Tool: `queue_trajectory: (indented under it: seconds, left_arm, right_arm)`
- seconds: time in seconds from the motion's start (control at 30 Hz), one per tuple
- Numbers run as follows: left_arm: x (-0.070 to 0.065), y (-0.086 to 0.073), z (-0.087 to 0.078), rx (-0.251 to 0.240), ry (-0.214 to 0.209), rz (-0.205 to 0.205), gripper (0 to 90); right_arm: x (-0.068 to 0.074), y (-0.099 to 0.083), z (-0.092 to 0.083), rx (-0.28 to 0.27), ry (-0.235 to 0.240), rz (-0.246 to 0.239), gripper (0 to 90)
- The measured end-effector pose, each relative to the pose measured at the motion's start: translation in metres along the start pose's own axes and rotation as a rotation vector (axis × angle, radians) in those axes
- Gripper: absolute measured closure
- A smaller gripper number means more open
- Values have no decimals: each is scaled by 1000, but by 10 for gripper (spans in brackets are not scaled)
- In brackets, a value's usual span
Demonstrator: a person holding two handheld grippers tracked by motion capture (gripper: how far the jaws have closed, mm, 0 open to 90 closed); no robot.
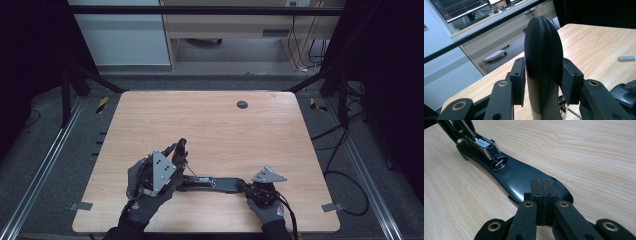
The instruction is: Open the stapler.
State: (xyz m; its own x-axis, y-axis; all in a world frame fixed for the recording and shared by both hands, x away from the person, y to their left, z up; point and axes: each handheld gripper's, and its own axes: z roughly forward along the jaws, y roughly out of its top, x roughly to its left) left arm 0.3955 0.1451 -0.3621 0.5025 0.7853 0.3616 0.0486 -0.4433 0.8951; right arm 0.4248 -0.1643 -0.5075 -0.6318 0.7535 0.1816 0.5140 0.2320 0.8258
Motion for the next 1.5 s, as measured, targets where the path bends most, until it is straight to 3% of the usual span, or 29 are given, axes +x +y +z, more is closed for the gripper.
queue_trajectory:
  seconds: [0.4,0.67,1.0,1.17,1.5]
  left_arm:
    - [11,-5,-6,-6,9,-56,594]
    - [30,-18,-16,-24,11,-149,591]
    - [41,-29,-23,-34,23,-199,584]
    - [42,-31,-26,-34,32,-194,581]
    - [59,-47,-31,-31,44,-273,570]
  right_arm:
    - [0,0,0,2,3,8,900]
    - [-1,1,0,2,6,10,900]
    - [-1,1,0,1,7,13,900]
    - [-1,1,0,1,8,15,900]
    - [-1,1,0,3,8,16,900]
